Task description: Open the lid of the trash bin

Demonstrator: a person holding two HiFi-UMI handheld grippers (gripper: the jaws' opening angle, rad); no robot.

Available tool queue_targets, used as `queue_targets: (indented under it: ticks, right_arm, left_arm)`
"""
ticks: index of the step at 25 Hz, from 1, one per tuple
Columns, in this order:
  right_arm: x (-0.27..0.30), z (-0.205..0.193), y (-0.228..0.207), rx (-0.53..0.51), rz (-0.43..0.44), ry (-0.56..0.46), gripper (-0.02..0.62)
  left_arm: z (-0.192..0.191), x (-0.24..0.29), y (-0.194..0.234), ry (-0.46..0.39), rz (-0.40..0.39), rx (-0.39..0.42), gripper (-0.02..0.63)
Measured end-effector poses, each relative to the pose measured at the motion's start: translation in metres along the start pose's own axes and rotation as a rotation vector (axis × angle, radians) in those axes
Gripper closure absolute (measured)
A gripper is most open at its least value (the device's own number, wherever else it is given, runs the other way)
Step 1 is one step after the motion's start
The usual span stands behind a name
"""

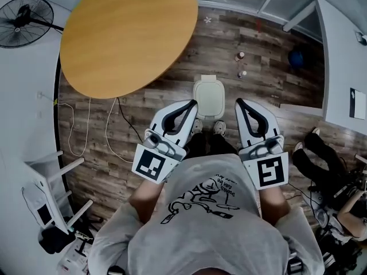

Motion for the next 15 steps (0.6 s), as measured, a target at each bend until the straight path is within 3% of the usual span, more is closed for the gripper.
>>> queue_targets:
  ticks: [15]
  right_arm:
    - [0.031,-0.120,0.009,0.001,0.023,0.149,0.588]
  left_arm:
    - [-0.110,0.021,0.020,0.078,-0.006,-0.008,0.586]
Point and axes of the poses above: the fingertips, and each gripper's own axes: x forward along the fingers, y to its left, z out of its top, the point moved 2 cm from there along -x, backward along the fingers, and after that the axes turned 3 degrees about -x, right-handed, at the moved point
